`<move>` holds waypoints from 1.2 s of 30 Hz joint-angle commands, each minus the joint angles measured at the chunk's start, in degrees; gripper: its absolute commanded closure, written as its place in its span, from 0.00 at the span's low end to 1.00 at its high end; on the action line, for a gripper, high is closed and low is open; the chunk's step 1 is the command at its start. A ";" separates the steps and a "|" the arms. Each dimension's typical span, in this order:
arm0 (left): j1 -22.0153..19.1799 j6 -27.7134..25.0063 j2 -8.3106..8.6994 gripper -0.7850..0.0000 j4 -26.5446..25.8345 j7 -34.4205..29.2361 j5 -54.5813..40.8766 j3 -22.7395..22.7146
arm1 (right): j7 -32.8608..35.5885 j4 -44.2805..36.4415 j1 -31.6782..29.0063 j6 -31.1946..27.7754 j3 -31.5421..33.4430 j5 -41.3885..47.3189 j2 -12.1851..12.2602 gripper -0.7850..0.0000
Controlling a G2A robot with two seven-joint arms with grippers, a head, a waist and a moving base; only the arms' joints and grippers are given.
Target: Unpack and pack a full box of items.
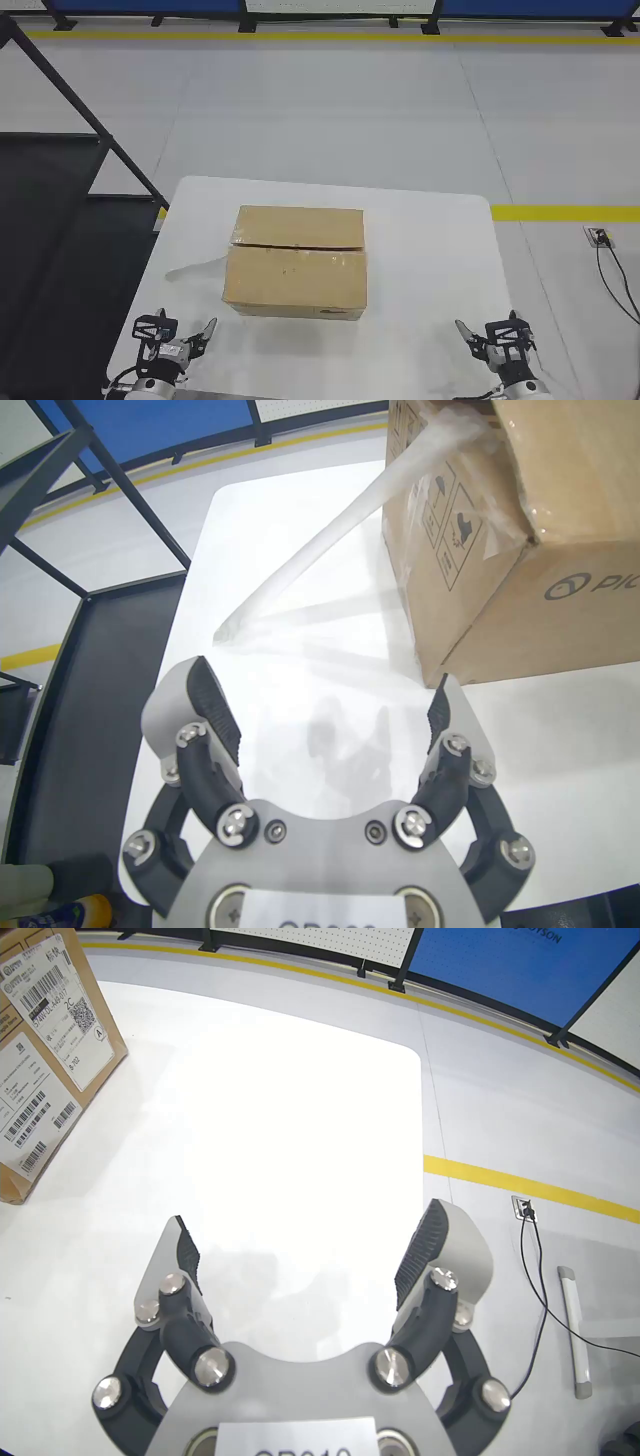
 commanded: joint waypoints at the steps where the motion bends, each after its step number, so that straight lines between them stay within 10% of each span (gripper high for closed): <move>1: 0.00 0.00 0.00 0.00 0.00 0.00 0.00 0.00 | 0.00 0.00 0.00 0.00 0.00 0.00 0.00 0.00; 36: 1.59 -10.60 -0.01 0.00 -0.97 7.17 -9.78 -5.61 | 6.85 -11.35 4.06 -8.44 -3.88 9.25 -0.52 0.00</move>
